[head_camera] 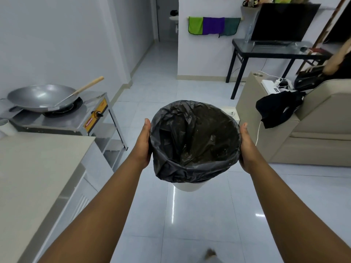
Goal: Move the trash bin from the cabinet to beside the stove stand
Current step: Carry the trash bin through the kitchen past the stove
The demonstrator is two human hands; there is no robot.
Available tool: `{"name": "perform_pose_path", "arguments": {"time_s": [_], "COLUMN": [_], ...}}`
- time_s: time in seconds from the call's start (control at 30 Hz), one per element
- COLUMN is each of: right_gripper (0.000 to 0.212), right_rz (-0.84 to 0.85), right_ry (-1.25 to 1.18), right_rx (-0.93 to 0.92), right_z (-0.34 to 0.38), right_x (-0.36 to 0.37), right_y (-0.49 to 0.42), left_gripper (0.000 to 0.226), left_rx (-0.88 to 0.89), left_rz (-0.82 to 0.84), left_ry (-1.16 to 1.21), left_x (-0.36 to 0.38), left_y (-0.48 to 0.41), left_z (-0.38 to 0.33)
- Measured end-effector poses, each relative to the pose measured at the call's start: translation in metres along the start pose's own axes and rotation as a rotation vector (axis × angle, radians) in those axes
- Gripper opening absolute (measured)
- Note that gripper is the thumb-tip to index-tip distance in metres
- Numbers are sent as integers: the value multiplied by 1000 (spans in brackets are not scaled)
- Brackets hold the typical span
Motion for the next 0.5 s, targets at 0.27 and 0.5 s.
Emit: {"name": "perform_pose_path", "arguments": {"time_s": [0.27,0.5], "right_gripper": [64,100], "right_rz": [25,82], "right_ry": [-8,49], "right_rx": [-19,76], "right_z": [14,27], "right_x": [-12,-28], "right_y": [-150,-293], "left_gripper": [71,78], "left_rx": [-5,2], "left_rz": [-39,-140], "left_ry": [8,5], "left_x": [-2,2], "left_y": [-145,-260], "left_z": [-14,-41]}}
Point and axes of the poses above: each hand's wrist, its own y-axis away from the middle knuckle, its own x-axis out of the palm, z = x × y, the point moved 5 cm from there along -y, towards the middle knuckle, and after that the axes turned 5 degrees about -x, right-handed, at the moved point
